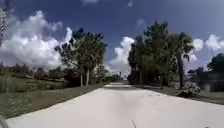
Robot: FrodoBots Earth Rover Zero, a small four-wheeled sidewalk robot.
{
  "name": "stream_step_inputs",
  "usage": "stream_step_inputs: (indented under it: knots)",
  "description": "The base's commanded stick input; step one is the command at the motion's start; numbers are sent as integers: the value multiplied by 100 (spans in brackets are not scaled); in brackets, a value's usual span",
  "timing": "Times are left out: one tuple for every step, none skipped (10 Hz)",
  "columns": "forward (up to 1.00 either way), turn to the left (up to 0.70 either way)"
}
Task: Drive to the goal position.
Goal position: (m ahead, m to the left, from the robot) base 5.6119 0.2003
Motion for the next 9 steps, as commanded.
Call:
stream_step_inputs:
  knots:
    - [85,0]
    - [85,0]
    - [85,0]
    - [85,0]
    - [85,0]
    - [85,0]
    - [85,0]
    - [85,0]
    - [85,0]
